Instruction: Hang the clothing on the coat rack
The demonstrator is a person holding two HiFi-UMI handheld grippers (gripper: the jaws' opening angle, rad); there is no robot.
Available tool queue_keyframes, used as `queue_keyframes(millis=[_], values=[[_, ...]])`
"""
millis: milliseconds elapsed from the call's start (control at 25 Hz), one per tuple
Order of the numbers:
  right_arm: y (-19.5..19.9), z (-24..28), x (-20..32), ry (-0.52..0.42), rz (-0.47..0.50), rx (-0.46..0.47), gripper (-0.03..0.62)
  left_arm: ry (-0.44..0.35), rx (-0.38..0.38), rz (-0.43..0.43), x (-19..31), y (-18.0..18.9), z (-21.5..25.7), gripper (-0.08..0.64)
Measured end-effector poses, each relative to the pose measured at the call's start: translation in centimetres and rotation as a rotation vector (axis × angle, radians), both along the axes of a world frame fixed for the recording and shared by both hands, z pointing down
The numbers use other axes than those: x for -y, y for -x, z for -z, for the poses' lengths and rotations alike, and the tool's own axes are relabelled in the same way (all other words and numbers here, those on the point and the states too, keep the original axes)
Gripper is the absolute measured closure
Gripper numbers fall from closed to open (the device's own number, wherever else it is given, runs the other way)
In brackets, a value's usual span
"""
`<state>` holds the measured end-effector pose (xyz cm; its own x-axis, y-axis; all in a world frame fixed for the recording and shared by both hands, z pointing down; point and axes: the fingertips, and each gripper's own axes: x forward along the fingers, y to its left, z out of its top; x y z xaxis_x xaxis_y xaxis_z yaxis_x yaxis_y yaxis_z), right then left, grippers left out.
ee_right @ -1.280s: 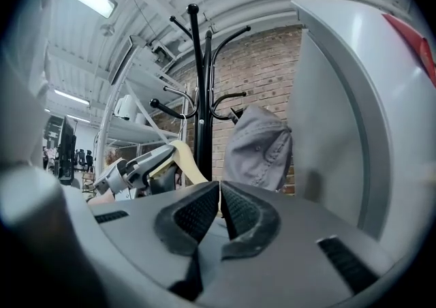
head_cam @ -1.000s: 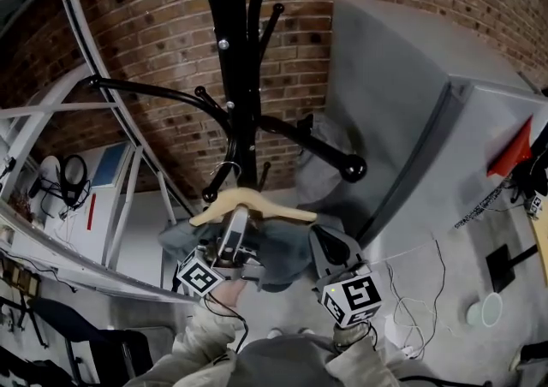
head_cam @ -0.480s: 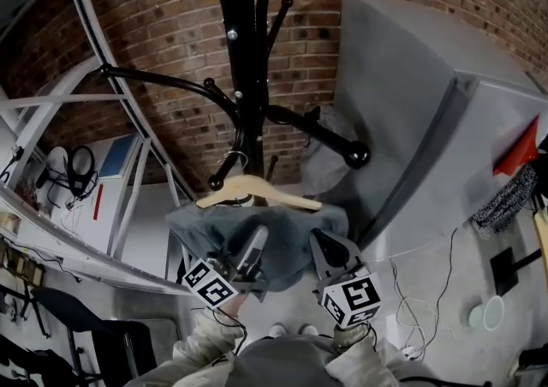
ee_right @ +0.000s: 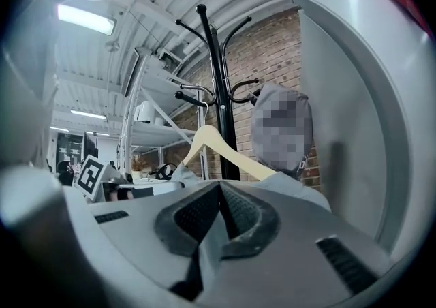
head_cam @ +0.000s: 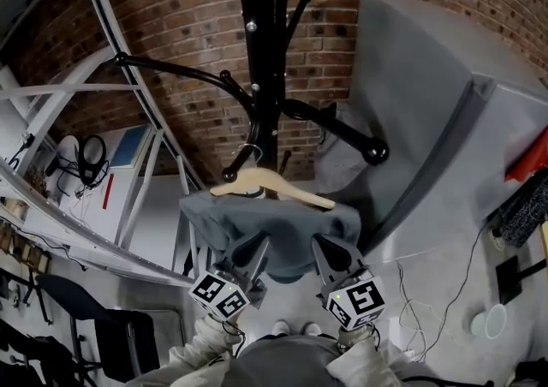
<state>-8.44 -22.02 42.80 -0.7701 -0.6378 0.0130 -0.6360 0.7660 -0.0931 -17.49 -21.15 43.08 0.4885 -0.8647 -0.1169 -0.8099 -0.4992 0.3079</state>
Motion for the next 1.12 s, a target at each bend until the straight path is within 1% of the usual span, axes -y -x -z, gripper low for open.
queue_keyframes(millis=[160,280,400,640,720,880,960,1120], values=[[-0.1,-0.9,-0.4,0.012,0.011,-0.028,0.568,0.020,0.047,0.000,-1.3,0.2,-1.2,0.532],[-0.6,-1.4,-0.7,0.015,0.007,-0.049,0.569,0.035,0.110,0.049,-2.3,0.8,-2.3,0.551],[-1.1,-1.7,-0.8,0.019,-0.005,-0.044,0.569,0.042,0.163,0.083,-2.9,1.0,-2.7,0.551],[-0.9,-0.1,-0.8,-0.021,-0.005,-0.032,0.569,0.001,0.194,0.125,-2.7,1.3,-1.6,0.551],[-0.8,0.3,-0.8,-0.034,-0.005,-0.030,0.569,-0.010,0.193,0.140,-2.5,1.4,-1.2,0.552],[-0.6,0.7,-0.9,-0.043,-0.003,-0.028,0.569,-0.002,0.174,0.169,-2.4,1.7,-0.1,0.551],[-0.5,0.7,-0.9,-0.040,-0.003,-0.032,0.569,-0.011,0.175,0.171,-2.4,1.9,0.0,0.551],[-0.3,0.4,-0.7,-0.029,-0.005,-0.041,0.569,-0.047,0.213,0.179,-2.2,1.7,0.8,0.551]])
